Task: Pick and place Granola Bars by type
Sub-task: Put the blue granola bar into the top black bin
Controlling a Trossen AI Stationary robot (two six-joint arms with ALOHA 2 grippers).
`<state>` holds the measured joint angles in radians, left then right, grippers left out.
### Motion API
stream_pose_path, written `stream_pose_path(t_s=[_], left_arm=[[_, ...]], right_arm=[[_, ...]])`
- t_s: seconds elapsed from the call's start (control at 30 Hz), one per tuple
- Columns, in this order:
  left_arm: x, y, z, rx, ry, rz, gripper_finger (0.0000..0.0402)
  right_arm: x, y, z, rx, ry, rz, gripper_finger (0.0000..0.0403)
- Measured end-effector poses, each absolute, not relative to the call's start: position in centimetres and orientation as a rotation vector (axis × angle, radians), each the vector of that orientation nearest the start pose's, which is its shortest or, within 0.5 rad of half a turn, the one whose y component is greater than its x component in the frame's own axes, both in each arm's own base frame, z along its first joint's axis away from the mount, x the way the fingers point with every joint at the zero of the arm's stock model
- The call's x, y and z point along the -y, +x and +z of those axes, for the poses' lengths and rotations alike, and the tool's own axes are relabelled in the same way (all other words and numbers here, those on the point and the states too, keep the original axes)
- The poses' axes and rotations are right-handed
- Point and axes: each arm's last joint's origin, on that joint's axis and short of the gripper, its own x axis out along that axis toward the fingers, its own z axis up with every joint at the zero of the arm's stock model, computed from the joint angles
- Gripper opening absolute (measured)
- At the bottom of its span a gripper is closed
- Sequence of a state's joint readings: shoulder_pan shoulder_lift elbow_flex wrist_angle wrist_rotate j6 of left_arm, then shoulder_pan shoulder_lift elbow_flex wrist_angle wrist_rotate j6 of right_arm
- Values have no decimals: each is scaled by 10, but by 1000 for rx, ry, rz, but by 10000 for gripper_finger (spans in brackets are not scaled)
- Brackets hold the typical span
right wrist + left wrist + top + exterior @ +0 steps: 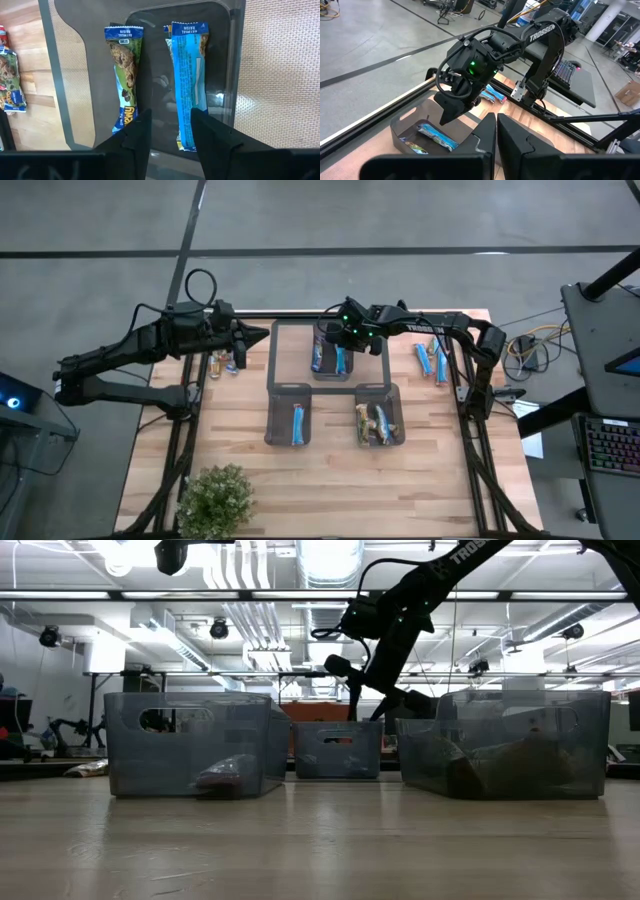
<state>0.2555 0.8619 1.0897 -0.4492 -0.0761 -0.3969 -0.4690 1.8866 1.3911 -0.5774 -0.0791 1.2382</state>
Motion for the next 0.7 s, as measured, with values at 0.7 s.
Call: stream_pose_path(t_s=[0.7], left_arm=[[-44, 162, 396, -153, -411, 370, 0]], right_arm=[[170, 354, 206, -726, 1346, -944, 10]])
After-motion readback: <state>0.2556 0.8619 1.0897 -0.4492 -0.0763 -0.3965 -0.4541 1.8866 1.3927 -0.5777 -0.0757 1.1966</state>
